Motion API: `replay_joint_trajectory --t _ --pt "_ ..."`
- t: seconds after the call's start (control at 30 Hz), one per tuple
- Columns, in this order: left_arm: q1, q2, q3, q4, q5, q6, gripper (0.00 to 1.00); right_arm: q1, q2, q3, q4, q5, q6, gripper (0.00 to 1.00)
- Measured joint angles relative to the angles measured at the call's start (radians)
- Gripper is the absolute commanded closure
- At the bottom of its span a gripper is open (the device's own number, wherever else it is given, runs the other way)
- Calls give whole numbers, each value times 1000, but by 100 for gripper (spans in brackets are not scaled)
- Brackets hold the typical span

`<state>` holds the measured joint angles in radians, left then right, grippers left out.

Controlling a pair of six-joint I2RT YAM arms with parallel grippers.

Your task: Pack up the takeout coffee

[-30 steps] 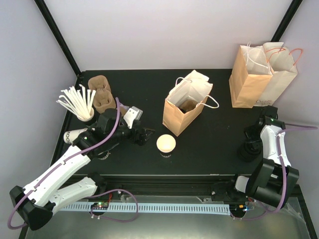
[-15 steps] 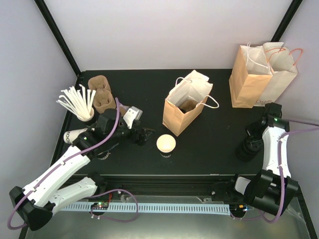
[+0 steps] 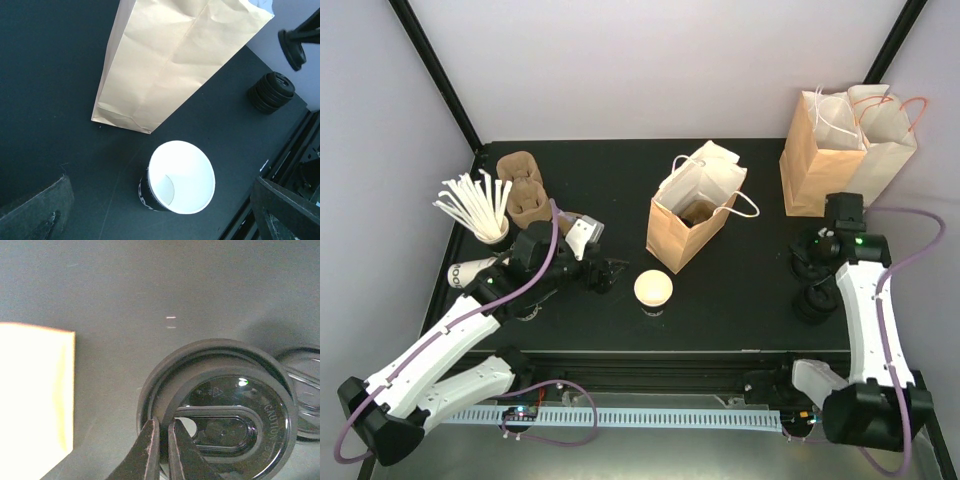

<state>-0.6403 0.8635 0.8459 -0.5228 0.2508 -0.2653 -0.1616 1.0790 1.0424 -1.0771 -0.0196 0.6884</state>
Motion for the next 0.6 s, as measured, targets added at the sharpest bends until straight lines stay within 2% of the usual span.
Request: replay_joint_trajectory --t 0.17,0.33,0.43,0.6 --pt "0 -6 -23 1 -17 -17 1 225 -48 42 50 -92 -85 99" --pt "3 -7 -71 25 -22 -61 1 547 -72 -28 93 -137 -89 99" --pt "4 -1 -113 43 -20 -92 1 749 -72 -81 105 -116 -55 99" --pt "6 27 -119 47 -28 -136 1 1009 -104 -153 122 -30 18 99"
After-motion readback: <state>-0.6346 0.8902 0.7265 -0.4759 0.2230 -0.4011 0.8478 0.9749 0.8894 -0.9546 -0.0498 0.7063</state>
